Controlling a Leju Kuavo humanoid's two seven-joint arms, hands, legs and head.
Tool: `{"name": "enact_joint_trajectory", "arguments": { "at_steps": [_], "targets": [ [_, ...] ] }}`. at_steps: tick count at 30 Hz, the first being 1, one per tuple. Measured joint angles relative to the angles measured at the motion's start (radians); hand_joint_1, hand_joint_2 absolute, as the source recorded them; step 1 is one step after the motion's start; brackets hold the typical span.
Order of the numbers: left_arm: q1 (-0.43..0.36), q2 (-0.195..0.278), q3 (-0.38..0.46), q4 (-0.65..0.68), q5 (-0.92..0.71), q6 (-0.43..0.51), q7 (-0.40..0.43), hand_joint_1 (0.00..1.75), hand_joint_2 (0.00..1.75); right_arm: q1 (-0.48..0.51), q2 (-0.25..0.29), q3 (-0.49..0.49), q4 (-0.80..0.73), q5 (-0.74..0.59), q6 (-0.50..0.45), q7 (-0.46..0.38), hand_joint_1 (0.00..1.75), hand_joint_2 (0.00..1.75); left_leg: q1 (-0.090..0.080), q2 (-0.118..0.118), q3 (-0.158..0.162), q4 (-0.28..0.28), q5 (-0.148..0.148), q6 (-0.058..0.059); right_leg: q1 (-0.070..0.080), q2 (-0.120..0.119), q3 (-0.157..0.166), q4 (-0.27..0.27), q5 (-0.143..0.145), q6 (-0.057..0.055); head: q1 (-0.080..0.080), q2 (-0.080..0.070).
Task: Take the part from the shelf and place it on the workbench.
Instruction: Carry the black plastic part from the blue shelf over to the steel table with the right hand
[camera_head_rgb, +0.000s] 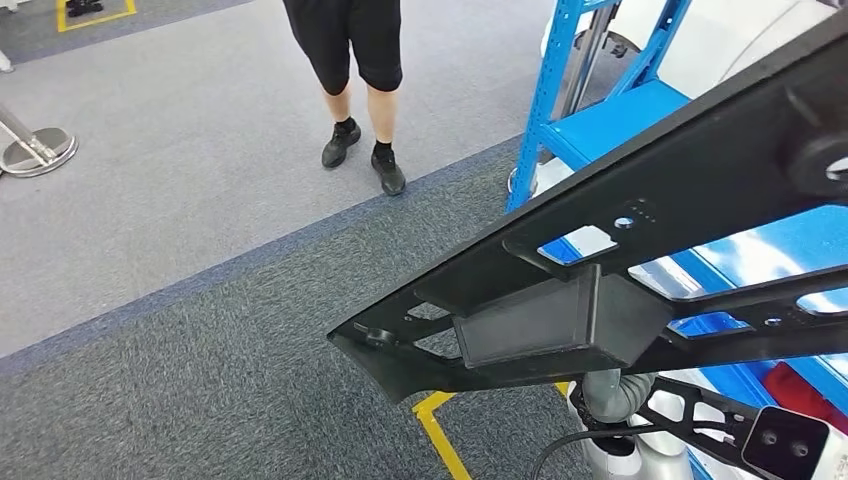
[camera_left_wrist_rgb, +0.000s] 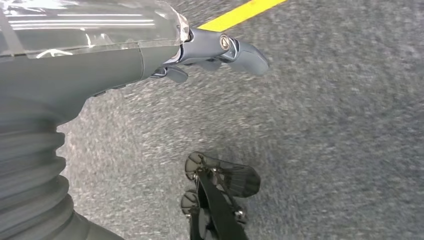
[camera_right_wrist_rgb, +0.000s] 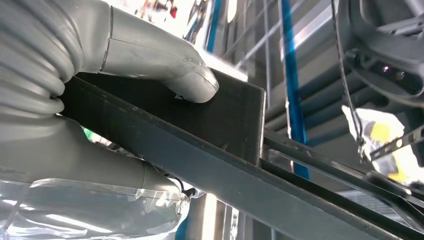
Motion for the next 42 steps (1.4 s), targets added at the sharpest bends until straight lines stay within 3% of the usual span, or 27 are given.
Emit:
{"name": "enact_joint_trajectory", "arguments": {
  "at_steps": [1,3,5,6,8,10,12,14,15,16,17,19,21,23,24,26,27,28,30,31,32,34,36,38,39,40,42],
  "targets": [
    [0.001,0.0,-0.001,0.0,0.0,-0.001,0.0,0.0,1.75,0.002,0.005,-0.002,-0.006,0.001,0.007,0.0,1.75,1.75,0.001,0.004,0.017,-0.027,0.021,0.0,0.001,-0.014,0.002,0.0,-0.002,0.001,0.0,0.0],
    [0.001,0.002,-0.002,0.0,-0.002,-0.001,0.0,0.0,1.75,0.003,0.016,-0.003,-0.023,-0.002,0.013,0.0,1.75,1.75,-0.002,0.036,0.097,-0.168,0.081,0.006,0.004,-0.04,0.008,0.001,-0.008,0.006,0.0,0.0],
    [-0.001,0.004,-0.005,0.0,-0.006,-0.001,0.0,0.0,1.75,0.004,0.023,0.002,-0.037,-0.005,0.004,0.0,1.75,1.75,-0.009,0.066,0.154,-0.274,0.112,0.022,0.01,-0.062,0.014,0.003,-0.015,0.014,0.0,0.0],
    [0.0,0.004,-0.006,0.0,-0.008,-0.001,-0.001,0.0,1.75,0.004,0.025,0.008,-0.04,-0.006,-0.003,0.0,1.75,1.75,-0.013,0.07,0.16,-0.289,0.112,0.03,0.013,-0.071,0.015,0.004,-0.017,0.019,0.0,0.0],
    [0.003,0.004,-0.007,0.0,-0.014,-0.002,-0.002,0.0,1.75,0.003,0.026,0.023,-0.038,-0.005,-0.011,0.0,1.75,1.75,-0.014,0.046,0.156,-0.292,0.115,0.043,0.013,-0.083,0.017,0.004,-0.02,0.029,0.0,0.0],
    [0.004,0.004,-0.007,0.0,-0.019,-0.003,-0.003,0.0,1.75,0.002,0.027,0.033,-0.031,-0.002,-0.004,0.001,1.75,1.75,-0.009,0.025,0.157,-0.298,0.121,0.055,0.008,-0.047,0.007,0.034,-0.043,0.039,0.0,0.0],
    [-0.001,0.004,-0.008,0.0,-0.021,-0.005,-0.005,0.0,1.75,0.001,0.027,0.04,-0.019,0.002,0.003,0.001,1.75,1.75,-0.008,0.001,0.156,-0.301,0.125,0.063,0.003,0.014,-0.044,0.144,-0.103,0.045,0.001,0.0],
    [-0.005,0.004,-0.009,0.0,-0.021,-0.008,-0.009,0.0,1.75,-0.001,0.027,0.053,0.008,0.004,0.009,0.0,1.75,1.75,-0.009,-0.026,0.154,-0.301,0.127,0.066,0.003,0.037,-0.113,0.277,-0.152,0.046,0.001,0.0],
    [-0.005,0.004,-0.009,0.0,-0.022,-0.008,-0.012,0.0,1.75,-0.006,0.028,0.063,0.026,0.004,0.01,0.0,1.75,1.75,-0.009,-0.04,0.153,-0.3,0.127,0.067,0.003,0.039,-0.129,0.302,-0.149,0.046,0.001,0.0],
    [-0.004,0.003,-0.009,0.0,-0.022,-0.009,-0.014,0.0,1.75,-0.014,0.028,0.075,0.046,0.004,0.009,0.001,1.75,1.75,-0.01,-0.054,0.153,-0.298,0.128,0.066,0.003,0.041,-0.127,0.287,-0.126,0.044,0.001,0.0],
    [-0.004,0.002,-0.009,0.0,-0.022,-0.01,-0.017,0.0,1.75,-0.026,0.028,0.089,0.065,0.004,0.007,0.001,1.75,1.75,-0.01,-0.069,0.153,-0.296,0.128,0.065,0.002,0.047,-0.106,0.235,-0.089,0.04,0.0,0.0],
    [-0.007,-0.003,-0.009,0.0,-0.022,-0.011,-0.02,0.0,1.75,-0.058,0.031,0.122,0.107,0.004,-0.004,0.001,1.75,1.75,-0.01,-0.096,0.15,-0.29,0.128,0.06,0.0,0.094,-0.046,0.096,-0.023,0.033,0.001,0.0],
    [-0.01,-0.006,-0.01,0.0,-0.022,-0.011,-0.022,0.0,1.75,-0.089,0.034,0.159,0.149,0.004,-0.016,0.001,1.75,1.75,-0.008,-0.12,0.14,-0.286,0.13,0.048,-0.001,0.126,-0.019,0.025,-0.003,0.029,0.001,0.0],
    [-0.007,-0.008,-0.011,0.0,-0.022,-0.011,-0.022,0.0,1.75,-0.117,0.038,0.197,0.188,0.003,-0.026,0.001,1.75,1.75,-0.004,-0.14,0.133,-0.29,0.136,0.033,0.001,0.109,-0.017,0.017,-0.001,0.022,0.0,0.0],
    [-0.004,-0.009,-0.011,0.0,-0.022,-0.011,-0.021,0.0,1.75,-0.129,0.041,0.215,0.205,0.003,-0.03,0.001,1.75,1.75,-0.004,-0.13,0.129,-0.287,0.135,0.028,0.0,0.096,-0.014,0.011,0.002,0.016,0.0,0.0],
    [-0.004,-0.011,-0.011,0.0,-0.021,-0.01,-0.019,0.0,1.75,-0.146,0.048,0.245,0.228,0.002,-0.035,0.001,1.75,1.75,-0.006,-0.072,0.104,-0.237,0.104,0.019,-0.001,0.067,-0.006,-0.004,0.008,0.003,0.0,0.0],
    [-0.006,-0.013,-0.011,0.0,-0.02,-0.009,-0.018,0.0,1.75,-0.15,0.05,0.257,0.237,0.0,-0.036,0.001,1.75,1.75,-0.006,-0.036,0.078,-0.182,0.074,0.015,0.001,0.05,-0.004,-0.006,0.008,-0.001,0.0,0.0],
    [-0.009,-0.014,-0.011,0.0,-0.02,-0.008,-0.016,0.0,1.75,-0.153,0.05,0.266,0.244,-0.001,-0.037,0.0,1.75,1.75,-0.004,-0.015,0.045,-0.114,0.041,0.01,0.004,0.033,-0.003,-0.007,0.007,-0.004,0.0,0.0],
    [-0.008,-0.016,-0.011,0.0,-0.019,-0.006,-0.013,0.0,1.75,-0.155,0.05,0.282,0.258,-0.004,-0.041,0.001,1.75,1.75,0.001,-0.003,-0.002,-0.017,0.008,0.003,0.008,0.0,-0.003,-0.006,0.003,-0.005,0.0,0.0],
    [-0.006,-0.018,-0.011,0.0,-0.018,-0.005,-0.012,0.0,1.75,-0.156,0.05,0.289,0.264,-0.005,-0.043,0.001,1.75,1.75,0.003,0.0,0.0,-0.019,0.018,0.0,0.009,-0.015,-0.003,-0.004,0.0,-0.004,0.0,0.0],
    [-0.003,-0.019,-0.011,0.0,-0.018,-0.004,-0.011,0.0,1.75,-0.158,0.05,0.295,0.268,-0.005,-0.044,0.001,1.75,1.75,0.005,0.006,0.024,-0.062,0.045,-0.001,0.009,-0.028,-0.002,-0.003,-0.003,-0.002,0.0,0.0],
    [-0.002,-0.02,-0.011,0.0,-0.018,-0.004,-0.01,0.0,1.75,-0.163,0.051,0.304,0.275,-0.005,-0.048,0.001,1.75,1.75,0.002,0.043,0.101,-0.198,0.1,0.003,0.011,-0.053,0.004,0.001,-0.011,0.005,0.0,0.0],
    [-0.003,-0.021,-0.011,0.0,-0.018,-0.003,-0.01,0.0,1.75,-0.168,0.051,0.312,0.281,-0.005,-0.052,0.001,1.75,1.75,-0.005,0.071,0.142,-0.276,0.119,0.017,0.016,-0.072,0.008,0.004,-0.018,0.014,0.0,0.0],
    [-0.001,-0.022,-0.011,0.0,-0.017,-0.004,-0.01,0.0,1.75,-0.172,0.051,0.319,0.286,-0.004,-0.056,0.001,1.75,1.75,-0.008,0.06,0.141,-0.285,0.118,0.034,0.018,-0.088,0.011,0.004,-0.021,0.024,0.0,0.0],
    [0.001,-0.022,-0.011,0.0,-0.017,-0.004,-0.011,0.0,1.75,-0.175,0.051,0.323,0.288,-0.004,-0.059,0.001,1.75,1.75,-0.007,0.048,0.142,-0.287,0.12,0.041,0.016,-0.088,0.013,0.006,-0.024,0.03,0.0,0.0],
    [0.002,-0.022,-0.011,0.0,-0.016,-0.004,-0.012,0.0,1.75,-0.177,0.051,0.326,0.29,-0.005,-0.062,0.0,1.75,1.75,-0.006,0.037,0.143,-0.29,0.121,0.047,0.013,-0.07,0.01,0.017,-0.034,0.036,0.0,0.0],
    [0.0,-0.023,-0.011,0.0,-0.014,-0.005,-0.014,0.0,1.75,-0.182,0.05,0.332,0.292,-0.006,-0.067,0.0,1.75,1.75,-0.003,0.014,0.145,-0.296,0.126,0.059,0.006,-0.008,-0.027,0.099,-0.083,0.044,0.0,0.0]
  ]
}}
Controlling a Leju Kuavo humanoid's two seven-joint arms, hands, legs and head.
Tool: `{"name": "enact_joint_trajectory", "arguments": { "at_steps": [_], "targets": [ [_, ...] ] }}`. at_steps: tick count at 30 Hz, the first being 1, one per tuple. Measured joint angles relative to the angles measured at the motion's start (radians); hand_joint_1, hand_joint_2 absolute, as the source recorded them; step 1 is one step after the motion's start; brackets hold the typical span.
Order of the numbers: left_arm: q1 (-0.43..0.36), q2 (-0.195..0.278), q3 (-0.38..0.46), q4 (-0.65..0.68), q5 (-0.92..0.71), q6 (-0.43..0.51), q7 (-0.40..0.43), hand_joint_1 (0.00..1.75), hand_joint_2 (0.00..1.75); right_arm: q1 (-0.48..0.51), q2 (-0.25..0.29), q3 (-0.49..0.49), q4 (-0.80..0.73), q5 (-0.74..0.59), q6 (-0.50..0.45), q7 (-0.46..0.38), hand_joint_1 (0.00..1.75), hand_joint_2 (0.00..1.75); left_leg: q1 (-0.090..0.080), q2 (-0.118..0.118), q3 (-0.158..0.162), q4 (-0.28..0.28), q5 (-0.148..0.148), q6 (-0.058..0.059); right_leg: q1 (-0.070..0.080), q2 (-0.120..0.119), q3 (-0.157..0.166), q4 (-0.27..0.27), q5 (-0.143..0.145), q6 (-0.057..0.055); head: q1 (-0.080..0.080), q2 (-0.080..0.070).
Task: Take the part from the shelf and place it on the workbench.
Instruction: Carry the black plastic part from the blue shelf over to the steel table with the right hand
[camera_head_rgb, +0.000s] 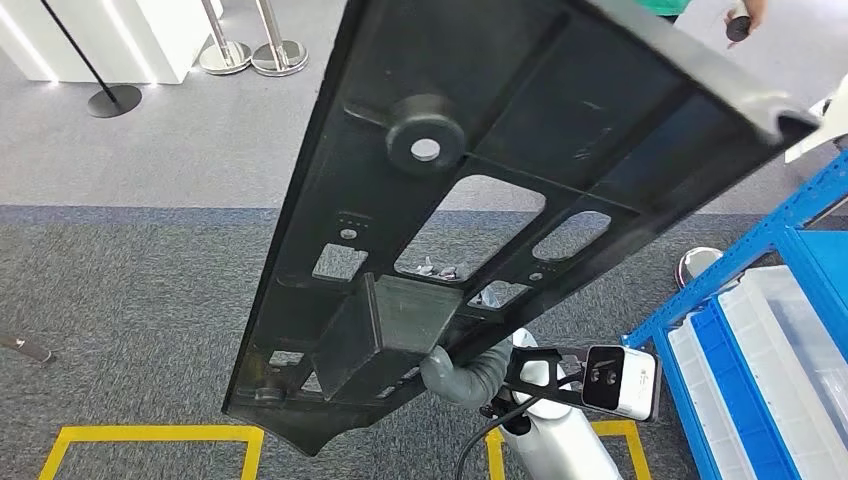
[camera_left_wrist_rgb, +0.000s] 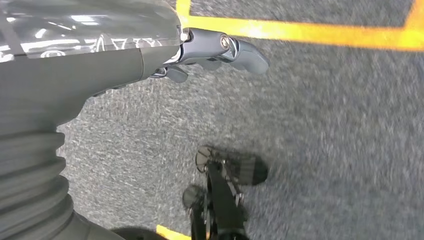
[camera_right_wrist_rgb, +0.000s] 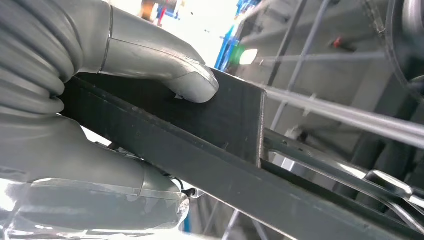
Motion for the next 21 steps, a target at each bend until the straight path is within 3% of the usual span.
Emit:
{"name": "enact_joint_trajectory", "arguments": {
  "at_steps": [1,2,3,4,5,6,8,10,12,13,15,16,18,19,20,21],
  "targets": [
    [-0.003,-0.001,0.0,0.0,0.001,0.0,-0.001,0.0,1.75,-0.001,-0.001,0.002,0.002,-0.001,-0.001,0.0,1.75,1.75,-0.001,-0.012,-0.001,0.0,0.001,0.003,-0.001,0.028,-0.034,0.069,-0.033,0.001,0.0,0.0],
    [-0.005,-0.001,0.0,0.0,0.003,0.0,-0.002,0.0,1.75,-0.001,-0.003,0.003,0.005,-0.001,-0.002,0.0,1.75,1.75,-0.002,-0.026,-0.002,0.0,0.002,0.005,-0.002,0.041,-0.072,0.141,-0.06,0.002,0.0,0.0],
    [-0.005,-0.001,0.001,0.0,0.007,0.0,-0.003,0.0,1.75,0.0,-0.005,0.005,0.009,-0.001,-0.003,0.0,1.75,1.75,-0.002,-0.041,-0.002,0.0,0.002,0.006,-0.002,0.046,-0.101,0.192,-0.07,0.002,0.0,0.0],
    [-0.005,-0.001,0.002,0.0,0.012,0.002,-0.005,0.0,1.75,-0.001,-0.006,0.007,0.013,-0.001,-0.004,0.0,1.75,1.75,-0.003,-0.057,-0.002,0.001,0.002,0.006,-0.002,0.048,-0.114,0.208,-0.061,0.001,0.0,0.0],
    [-0.004,-0.001,0.004,0.0,0.018,0.004,-0.008,0.0,1.75,-0.002,-0.008,0.01,0.016,-0.002,-0.006,0.0,1.75,1.75,-0.003,-0.074,-0.001,0.003,0.002,0.006,-0.002,0.052,-0.108,0.182,-0.032,-0.002,0.0,0.0],
    [-0.004,-0.001,0.006,0.0,0.025,0.007,-0.01,0.0,1.75,-0.003,-0.009,0.012,0.02,-0.002,-0.009,0.0,1.75,1.75,-0.003,-0.09,-0.001,0.005,0.002,0.005,-0.002,0.063,-0.085,0.121,0.009,-0.005,0.0,0.0],
    [-0.005,-0.001,0.011,0.0,0.035,0.016,-0.012,0.0,1.75,-0.009,-0.01,0.018,0.024,-0.002,-0.015,0.0,1.75,1.75,-0.003,-0.119,-0.004,0.011,0.001,-0.001,-0.006,0.116,-0.028,-0.015,0.071,-0.013,0.0,0.0],
    [-0.005,0.001,0.017,0.0,0.044,0.028,-0.011,0.0,1.75,-0.013,-0.012,0.023,0.027,-0.002,-0.022,0.0,1.75,1.75,0.0,-0.143,-0.012,0.012,0.003,-0.013,-0.007,0.147,-0.005,-0.073,0.084,-0.017,0.0,0.0],
    [-0.001,0.011,0.026,0.0,0.052,0.049,-0.01,0.0,1.75,-0.014,-0.014,0.027,0.029,-0.002,-0.027,0.0,1.75,1.75,0.005,-0.163,-0.017,0.009,0.006,-0.028,-0.006,0.124,0.0,-0.084,0.087,-0.025,0.0,0.0],
    [0.002,0.018,0.032,0.0,0.058,0.06,-0.008,0.0,1.75,-0.014,-0.015,0.03,0.03,-0.002,-0.029,0.0,1.75,1.75,0.005,-0.15,-0.021,0.015,0.002,-0.033,-0.006,0.111,0.005,-0.093,0.091,-0.031,0.0,0.0],
    [0.003,0.036,0.043,0.0,0.069,0.08,-0.006,0.0,1.75,-0.013,-0.018,0.034,0.031,-0.002,-0.032,0.0,1.75,1.75,0.001,-0.087,-0.049,0.074,-0.034,-0.037,-0.007,0.081,0.015,-0.109,0.097,-0.043,0.0,0.0],
    [0.002,0.043,0.048,-0.001,0.073,0.087,-0.004,0.0,1.75,-0.011,-0.02,0.035,0.031,-0.002,-0.033,0.0,1.75,1.75,0.0,-0.05,-0.077,0.133,-0.065,-0.039,-0.004,0.065,0.017,-0.112,0.096,-0.047,0.0,0.0],
    [-0.001,0.057,0.057,-0.001,0.08,0.096,-0.003,0.0,1.75,-0.005,-0.025,0.035,0.032,-0.002,-0.034,0.0,1.75,1.75,0.003,-0.022,-0.134,0.254,-0.117,-0.045,0.0,0.03,0.017,-0.111,0.093,-0.05,-0.001,0.0],
    [-0.001,0.063,0.061,-0.001,0.082,0.099,-0.003,0.0,1.75,-0.001,-0.028,0.035,0.033,-0.002,-0.034,0.0,1.75,1.75,0.005,-0.017,-0.143,0.277,-0.12,-0.048,0.001,0.013,0.017,-0.111,0.091,-0.049,-0.001,0.0],
    [0.001,0.068,0.063,-0.002,0.084,0.101,-0.003,0.0,1.75,0.002,-0.031,0.035,0.034,-0.002,-0.033,0.0,1.75,1.75,0.007,-0.013,-0.131,0.258,-0.103,-0.05,0.001,-0.001,0.017,-0.109,0.089,-0.048,-0.001,0.0],
    [0.003,0.072,0.066,-0.002,0.086,0.102,-0.004,0.0,1.75,0.003,-0.032,0.035,0.034,-0.002,-0.033,0.0,1.75,1.75,0.008,-0.005,-0.099,0.203,-0.074,-0.052,0.001,-0.015,0.018,-0.107,0.086,-0.045,-0.001,0.0]
  ]
}}
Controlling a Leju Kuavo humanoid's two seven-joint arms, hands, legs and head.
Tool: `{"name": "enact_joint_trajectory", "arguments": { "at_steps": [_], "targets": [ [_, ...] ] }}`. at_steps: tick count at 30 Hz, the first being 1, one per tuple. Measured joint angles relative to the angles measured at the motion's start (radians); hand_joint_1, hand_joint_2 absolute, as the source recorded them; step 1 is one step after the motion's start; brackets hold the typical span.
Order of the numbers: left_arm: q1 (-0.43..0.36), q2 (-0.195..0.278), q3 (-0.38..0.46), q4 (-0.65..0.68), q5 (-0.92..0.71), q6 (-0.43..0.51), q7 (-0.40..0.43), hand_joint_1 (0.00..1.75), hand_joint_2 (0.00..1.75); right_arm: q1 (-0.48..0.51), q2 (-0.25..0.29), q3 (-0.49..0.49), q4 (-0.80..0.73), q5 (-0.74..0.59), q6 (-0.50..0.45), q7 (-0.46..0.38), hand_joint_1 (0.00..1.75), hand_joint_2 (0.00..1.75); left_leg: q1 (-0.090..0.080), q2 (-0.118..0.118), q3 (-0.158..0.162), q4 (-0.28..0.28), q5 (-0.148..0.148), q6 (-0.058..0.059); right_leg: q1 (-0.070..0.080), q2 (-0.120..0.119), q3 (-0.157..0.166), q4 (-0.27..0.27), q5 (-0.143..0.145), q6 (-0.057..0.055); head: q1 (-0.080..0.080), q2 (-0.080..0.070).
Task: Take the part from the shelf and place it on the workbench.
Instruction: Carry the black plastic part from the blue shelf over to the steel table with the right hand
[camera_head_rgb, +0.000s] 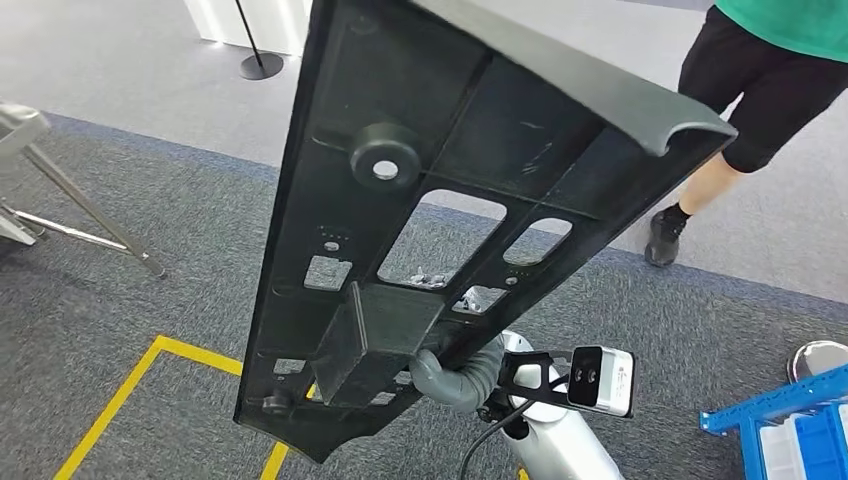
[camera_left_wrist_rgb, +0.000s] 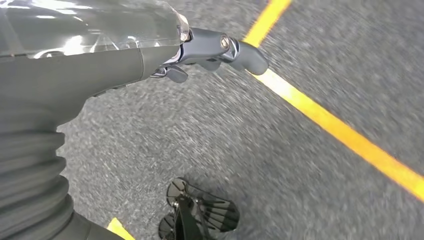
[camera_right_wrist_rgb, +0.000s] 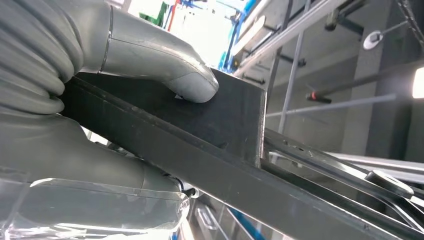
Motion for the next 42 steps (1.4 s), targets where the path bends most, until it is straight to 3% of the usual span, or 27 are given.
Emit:
{"name": "enact_joint_trajectory", "arguments": {
  "at_steps": [2,3,4,6,7,9,11,12,13,14,16,18,20,22,24,26,28,29,30,32,34,35,37,39,41,42],
  "targets": [
    [-0.001,0.009,0.005,-0.001,0.002,0.0,-0.003,0.0,1.75,0.0,-0.002,0.0,0.0,0.0,0.001,0.0,1.75,1.75,-0.003,0.035,0.076,-0.138,0.046,0.003,0.003,-0.025,0.002,0.007,-0.008,0.008,0.0,0.0],
    [-0.002,0.012,0.008,-0.001,0.002,0.0,-0.005,0.0,1.75,0.0,-0.002,0.0,0.0,0.0,0.002,0.0,1.75,1.75,-0.007,0.047,0.098,-0.178,0.055,0.009,0.005,-0.035,0.002,0.01,-0.011,0.013,0.0,0.0],
    [-0.002,0.014,0.01,-0.002,0.003,-0.001,-0.008,0.0,1.75,0.001,-0.003,0.0,0.0,0.0,0.003,0.0,1.75,1.75,-0.01,0.053,0.107,-0.197,0.056,0.016,0.007,-0.044,0.003,0.011,-0.013,0.018,0.0,0.0],
    [0.002,0.015,0.014,-0.002,0.003,-0.004,-0.011,0.0,1.75,0.002,-0.005,0.001,0.0,0.0,0.004,0.0,1.75,1.75,-0.012,0.036,0.104,-0.196,0.057,0.03,0.008,-0.06,0.007,0.01,-0.016,0.027,0.001,0.0],
    [0.005,0.015,0.016,-0.002,0.004,-0.006,-0.012,0.0,1.75,0.002,-0.006,0.001,0.0,0.0,0.005,0.0,1.75,1.75,-0.009,0.026,0.105,-0.199,0.058,0.035,0.006,-0.052,0.009,0.014,-0.021,0.033,0.001,0.0],
    [0.005,0.014,0.016,-0.002,0.004,-0.011,-0.016,0.0,1.75,0.004,-0.01,0.001,-0.001,-0.002,0.007,-0.001,1.75,1.75,-0.005,0.005,0.108,-0.203,0.062,0.046,0.001,-0.002,-0.011,0.066,-0.056,0.043,0.001,0.0],
    [-0.001,0.014,0.017,-0.002,0.004,-0.017,-0.021,0.0,1.75,0.011,-0.019,0.0,-0.002,-0.003,0.012,-0.001,1.75,1.75,-0.005,-0.018,0.107,-0.204,0.064,0.054,-0.003,0.049,-0.076,0.196,-0.118,0.047,0.001,0.0],
    [-0.003,0.014,0.017,-0.002,0.005,-0.02,-0.024,0.0,1.75,0.016,-0.025,0.0,-0.002,-0.003,0.014,-0.001,1.75,1.75,-0.006,-0.031,0.107,-0.204,0.064,0.056,-0.003,0.057,-0.112,0.263,-0.141,0.047,0.001,0.0],
    [-0.003,0.014,0.017,-0.002,0.005,-0.022,-0.027,0.0,1.75,0.022,-0.029,0.0,-0.001,-0.002,0.016,-0.001,1.75,1.75,-0.007,-0.045,0.107,-0.204,0.065,0.056,-0.002,0.061,-0.136,0.304,-0.147,0.046,0.001,0.0],
    [-0.002,0.013,0.017,-0.002,0.006,-0.023,-0.029,0.0,1.75,0.025,-0.033,-0.001,-0.001,-0.002,0.017,0.0,1.75,1.75,-0.008,-0.06,0.107,-0.203,0.065,0.057,-0.002,0.064,-0.142,0.305,-0.132,0.044,0.001,0.0],
    [-0.001,0.013,0.018,-0.002,0.006,-0.024,-0.033,0.0,1.75,0.028,-0.035,-0.001,-0.002,-0.002,0.017,0.0,1.75,1.75,-0.009,-0.09,0.108,-0.202,0.065,0.056,-0.002,0.086,-0.097,0.194,-0.058,0.033,0.001,0.0],
    [-0.003,0.012,0.017,-0.002,0.006,-0.024,-0.035,0.0,1.75,0.028,-0.036,-0.002,-0.003,-0.001,0.017,0.0,1.75,1.75,-0.01,-0.117,0.105,-0.199,0.065,0.05,-0.003,0.135,-0.04,0.064,-0.004,0.023,0.001,0.0],
    [-0.002,0.01,0.018,-0.002,0.006,-0.025,-0.036,0.0,1.75,0.028,-0.037,-0.003,-0.003,0.0,0.017,0.0,1.75,1.75,-0.007,-0.141,0.099,-0.2,0.067,0.038,-0.001,0.151,-0.022,0.022,0.002,0.02,0.001,0.0],
    [0.003,0.011,0.018,-0.002,0.005,-0.028,-0.037,0.0,1.75,0.026,-0.037,-0.003,-0.003,0.0,0.017,0.0,1.75,1.75,-0.003,-0.157,0.095,-0.202,0.069,0.025,-0.001,0.124,-0.016,0.011,0.006,0.013,0.001,0.0],
    [0.006,0.011,0.018,-0.002,0.005,-0.032,-0.039,0.0,1.75,0.025,-0.037,-0.003,-0.003,-0.001,0.017,0.0,1.75,1.75,-0.007,-0.113,0.076,-0.163,0.043,0.018,-0.005,0.096,-0.005,-0.007,0.013,0.002,0.001,0.0],
    [0.001,0.012,0.018,-0.002,0.006,-0.034,-0.042,0.0,1.75,0.026,-0.036,-0.003,-0.003,-0.002,0.019,-0.001,1.75,1.75,-0.009,-0.044,0.02,-0.043,-0.02,0.013,-0.004,0.063,0.001,-0.015,0.013,-0.005,0.0,0.0],
    [-0.002,0.011,0.018,-0.002,0.006,-0.036,-0.045,0.0,1.75,0.028,-0.036,-0.003,-0.001,-0.002,0.021,-0.001,1.75,1.75,-0.004,-0.017,-0.037,0.072,-0.063,0.005,-0.002,0.031,0.001,-0.014,0.01,-0.006,0.0,0.0],
    [0.0,0.01,0.018,-0.002,0.006,-0.037,-0.047,0.0,1.75,0.028,-0.036,-0.003,0.0,-0.002,0.021,0.0,1.75,1.75,-0.002,-0.011,-0.041,0.083,-0.058,0.002,-0.002,0.017,0.002,-0.013,0.008,-0.005,0.0,0.0],
    [0.001,0.009,0.018,-0.002,0.007,-0.039,-0.049,0.0,1.75,0.028,-0.036,-0.003,0.001,-0.002,0.022,0.0,1.75,1.75,0.001,-0.005,-0.025,0.053,-0.035,-0.001,-0.003,0.004,0.003,-0.012,0.005,-0.003,0.0,0.0],
    [0.001,0.01,0.018,-0.003,0.009,-0.042,-0.058,0.0,1.75,0.027,-0.036,-0.003,0.001,-0.002,0.022,0.0,1.75,1.75,0.0,0.033,0.052,-0.089,0.027,-0.003,-0.002,-0.022,0.008,-0.006,-0.004,0.005,0.0,0.0],
    [-0.003,0.011,0.019,-0.003,0.011,-0.046,-0.066,0.0,1.75,0.024,-0.036,-0.003,0.001,-0.002,0.02,0.0,1.75,1.75,-0.007,0.066,0.105,-0.189,0.056,0.01,0.004,-0.044,0.012,0.001,-0.014,0.016,0.0,0.0],
    [-0.003,0.011,0.019,-0.003,0.012,-0.049,-0.069,0.0,1.75,0.023,-0.035,-0.003,0.001,-0.002,0.019,0.0,1.75,1.75,-0.011,0.069,0.109,-0.201,0.054,0.019,0.008,-0.054,0.014,0.003,-0.017,0.021,0.001,0.0],
    [0.0,0.01,0.019,-0.003,0.012,-0.054,-0.074,0.0,1.75,0.019,-0.035,-0.003,0.002,-0.001,0.016,0.0,1.75,1.75,-0.01,0.042,0.106,-0.203,0.056,0.035,0.008,-0.067,0.017,0.006,-0.023,0.03,0.001,0.0],
    [0.001,0.01,0.019,-0.003,0.012,-0.056,-0.078,0.0,1.75,0.015,-0.035,-0.003,0.001,-0.002,0.016,0.0,1.75,1.75,-0.006,0.019,0.107,-0.206,0.06,0.046,0.002,-0.03,0.006,0.042,-0.051,0.04,0.001,0.0],
    [-0.003,0.01,0.019,-0.003,0.011,-0.056,-0.083,0.0,1.75,0.015,-0.036,-0.004,0.001,-0.002,0.015,-0.001,1.75,1.75,-0.005,-0.005,0.107,-0.207,0.062,0.054,-0.004,0.033,-0.047,0.158,-0.113,0.046,0.001,0.0],
    [-0.006,0.01,0.019,-0.003,0.01,-0.057,-0.085,0.0,1.75,0.016,-0.037,-0.004,0.003,-0.003,0.015,-0.001,1.75,1.75,-0.005,-0.018,0.106,-0.206,0.063,0.057,-0.004,0.051,-0.084,0.232,-0.143,0.047,0.001,0.0]
  ]
}}
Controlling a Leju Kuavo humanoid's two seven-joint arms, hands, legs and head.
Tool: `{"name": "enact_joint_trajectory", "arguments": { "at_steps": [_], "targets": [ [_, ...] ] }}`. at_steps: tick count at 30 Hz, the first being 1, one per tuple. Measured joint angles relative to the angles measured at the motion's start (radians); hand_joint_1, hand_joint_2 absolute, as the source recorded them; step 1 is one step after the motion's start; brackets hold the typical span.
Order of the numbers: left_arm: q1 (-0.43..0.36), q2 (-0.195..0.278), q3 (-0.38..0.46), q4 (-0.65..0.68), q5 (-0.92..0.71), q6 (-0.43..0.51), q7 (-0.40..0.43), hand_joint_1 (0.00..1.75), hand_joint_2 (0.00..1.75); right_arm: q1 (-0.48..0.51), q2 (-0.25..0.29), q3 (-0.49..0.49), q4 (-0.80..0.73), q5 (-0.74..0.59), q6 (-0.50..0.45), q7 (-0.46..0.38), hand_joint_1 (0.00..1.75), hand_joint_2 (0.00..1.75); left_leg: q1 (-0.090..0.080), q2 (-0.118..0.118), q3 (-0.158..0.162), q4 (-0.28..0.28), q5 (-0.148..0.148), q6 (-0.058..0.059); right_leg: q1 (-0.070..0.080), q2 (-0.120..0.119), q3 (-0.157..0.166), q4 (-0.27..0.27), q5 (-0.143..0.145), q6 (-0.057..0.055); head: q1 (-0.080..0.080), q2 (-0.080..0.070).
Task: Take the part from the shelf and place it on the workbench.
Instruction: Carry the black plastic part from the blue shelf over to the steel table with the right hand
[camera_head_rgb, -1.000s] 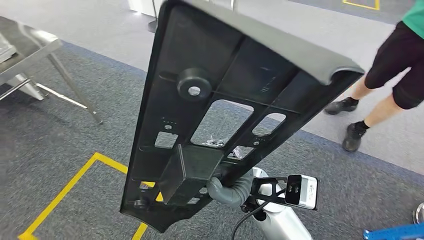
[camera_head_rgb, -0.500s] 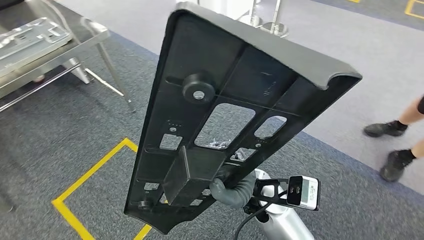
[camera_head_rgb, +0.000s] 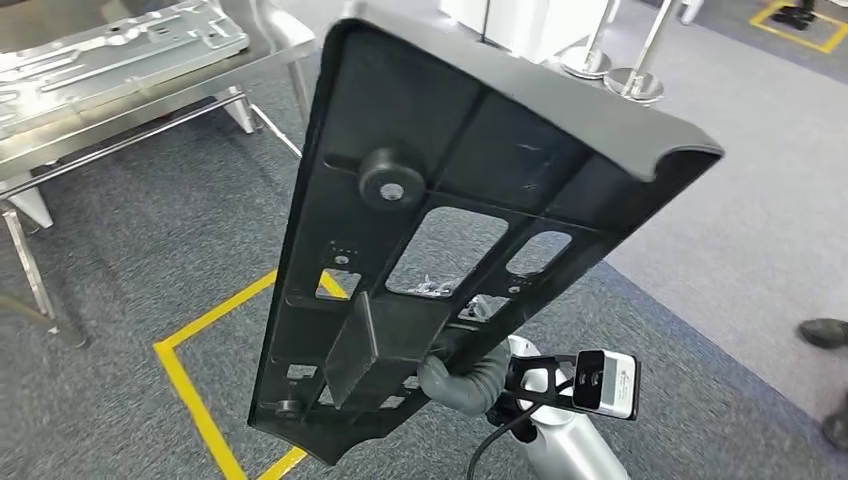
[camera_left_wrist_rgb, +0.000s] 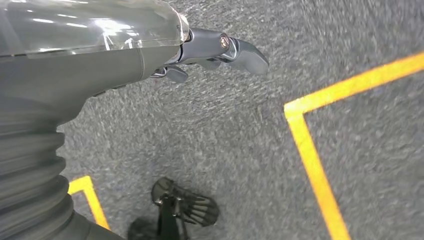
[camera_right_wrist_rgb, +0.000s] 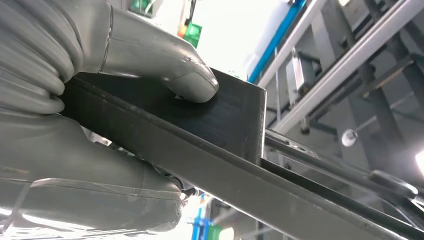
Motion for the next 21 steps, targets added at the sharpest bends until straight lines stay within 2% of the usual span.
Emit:
{"name": "enact_joint_trajectory", "arguments": {
  "at_steps": [1,2,3,4,6,7,8,9,10,11,12,13,14,15,16,17,18,19,21],
  "targets": [
    [-0.001,0.0,0.0,0.0,-0.001,-0.001,-0.002,0.0,1.75,0.001,-0.001,0.0,0.002,0.0,0.0,0.0,1.75,1.75,-0.001,-0.014,0.0,0.001,0.0,0.001,0.0,0.008,-0.031,0.057,-0.016,0.0,0.0,0.0],
    [0.0,0.0,0.0,0.0,-0.001,-0.002,-0.004,0.0,1.75,0.002,-0.003,0.0,0.003,0.0,0.0,0.0,1.75,1.75,-0.001,-0.03,-0.001,0.001,0.0,0.001,0.0,0.011,-0.046,0.079,-0.012,-0.001,0.0,0.0],
    [0.0,0.0,0.0,0.0,-0.001,-0.003,-0.005,0.0,1.75,0.002,-0.004,0.0,0.004,0.0,0.001,0.0,1.75,1.75,-0.002,-0.045,0.0,0.003,0.0,0.001,0.0,0.014,-0.042,0.06,0.012,-0.005,0.0,0.0],
    [0.001,-0.001,0.0,0.0,-0.001,-0.005,-0.007,0.0,1.75,0.002,-0.004,0.0,0.004,0.0,0.001,0.0,1.75,1.75,-0.002,-0.061,0.0,0.004,0.0,0.001,0.0,0.022,-0.02,0.004,0.05,-0.009,0.0,0.0],
    [-0.001,-0.003,0.0,0.0,-0.001,-0.007,-0.01,0.0,1.75,0.001,-0.004,-0.001,0.003,0.0,0.002,0.0,1.75,1.75,-0.002,-0.09,-0.002,0.007,0.001,-0.003,-0.002,0.075,0.039,-0.138,0.119,-0.021,0.0,0.0],
    [-0.002,-0.003,0.0,0.0,-0.001,-0.008,-0.011,0.0,1.75,0.001,-0.005,-0.002,0.003,0.0,0.002,0.0,1.75,1.75,0.0,-0.103,-0.006,0.008,0.002,-0.008,-0.002,0.098,0.058,-0.185,0.136,-0.024,0.0,0.0],
    [-0.001,-0.004,0.0,0.0,-0.001,-0.009,-0.011,0.0,1.75,0.001,-0.005,-0.002,0.003,0.0,0.002,0.0,1.75,1.75,0.003,-0.115,-0.011,0.008,0.004,-0.015,-0.002,0.114,0.066,-0.208,0.14,-0.026,0.0,0.0],
    [-0.001,-0.004,0.0,0.0,-0.001,-0.01,-0.012,0.0,1.75,0.001,-0.005,-0.003,0.003,0.0,0.002,0.0,1.75,1.75,0.005,-0.127,-0.015,0.007,0.006,-0.023,0.0,0.111,0.068,-0.213,0.139,-0.027,0.0,0.0],
    [0.001,-0.004,0.0,0.0,-0.002,-0.01,-0.012,0.0,1.75,0.0,-0.005,-0.004,0.003,0.0,0.002,0.0,1.75,1.75,0.009,-0.139,-0.018,0.003,0.008,-0.031,0.001,0.098,0.07,-0.216,0.14,-0.03,0.0,0.0],
    [0.004,-0.004,0.0,0.0,-0.002,-0.011,-0.012,0.0,1.75,0.0,-0.005,-0.004,0.003,0.0,0.002,0.0,1.75,1.75,0.009,-0.133,-0.021,0.007,0.007,-0.036,0.001,0.085,0.074,-0.222,0.143,-0.035,0.0,0.0],
    [0.005,-0.004,0.0,0.0,-0.003,-0.012,-0.013,0.0,1.75,-0.002,-0.005,-0.004,0.003,0.0,0.002,0.0,1.75,1.75,0.008,-0.11,-0.028,0.023,-0.004,-0.041,-0.001,0.07,0.079,-0.23,0.146,-0.039,0.0,0.0],
    [0.004,-0.004,0.0,0.0,-0.004,-0.013,-0.015,0.0,1.75,-0.003,-0.004,-0.004,0.003,0.0,0.002,0.0,1.75,1.75,0.006,-0.078,-0.046,0.059,-0.025,-0.044,-0.003,0.054,0.083,-0.237,0.148,-0.044,0.0,0.0],
    [0.001,-0.004,0.0,0.0,-0.004,-0.013,-0.017,0.0,1.75,-0.002,-0.004,-0.005,0.003,0.0,0.002,0.0,1.75,1.75,0.005,-0.039,-0.072,0.117,-0.056,-0.046,-0.002,0.037,0.086,-0.24,0.148,-0.047,0.0,0.0],
    [-0.003,-0.003,0.0,0.0,-0.004,-0.013,-0.019,0.0,1.75,-0.001,-0.004,-0.006,0.004,0.0,0.002,0.0,1.75,1.75,0.005,-0.014,-0.104,0.184,-0.088,-0.05,-0.001,0.021,0.087,-0.24,0.147,-0.049,-0.001,0.0],
    [-0.005,-0.004,0.0,0.0,-0.004,-0.014,-0.02,0.0,1.75,0.0,-0.005,-0.007,0.004,0.0,0.002,0.0,1.75,1.75,0.006,-0.002,-0.133,0.243,-0.111,-0.053,0.0,0.003,0.087,-0.239,0.145,-0.05,-0.001,0.0],
    [-0.005,-0.004,0.0,0.0,-0.004,-0.015,-0.021,0.0,1.75,0.001,-0.005,-0.008,0.005,0.0,0.002,0.0,1.75,1.75,0.006,0.005,-0.147,0.275,-0.118,-0.055,0.001,-0.013,0.087,-0.238,0.143,-0.05,-0.001,0.0],
    [-0.003,-0.004,0.0,0.0,-0.004,-0.016,-0.022,0.0,1.75,0.001,-0.005,-0.008,0.006,0.0,0.002,0.0,1.75,1.75,0.007,0.009,-0.141,0.27,-0.106,-0.057,0.001,-0.028,0.087,-0.236,0.141,-0.049,-0.001,0.0],
    [-0.001,-0.004,0.0,0.0,-0.004,-0.016,-0.023,0.0,1.75,0.001,-0.005,-0.009,0.006,0.0,0.002,0.0,1.75,1.75,0.007,0.015,-0.117,0.228,-0.081,-0.058,0.001,-0.042,0.087,-0.233,0.138,-0.047,-0.001,0.0],
    [-0.001,-0.002,0.0,0.0,-0.004,-0.016,-0.026,0.0,1.75,0.0,-0.004,-0.01,0.006,0.0,0.003,0.0,1.75,1.75,0.002,0.049,-0.041,0.094,-0.029,-0.054,0.003,-0.067,0.089,-0.225,0.129,-0.04,-0.001,0.0]
  ]
}}
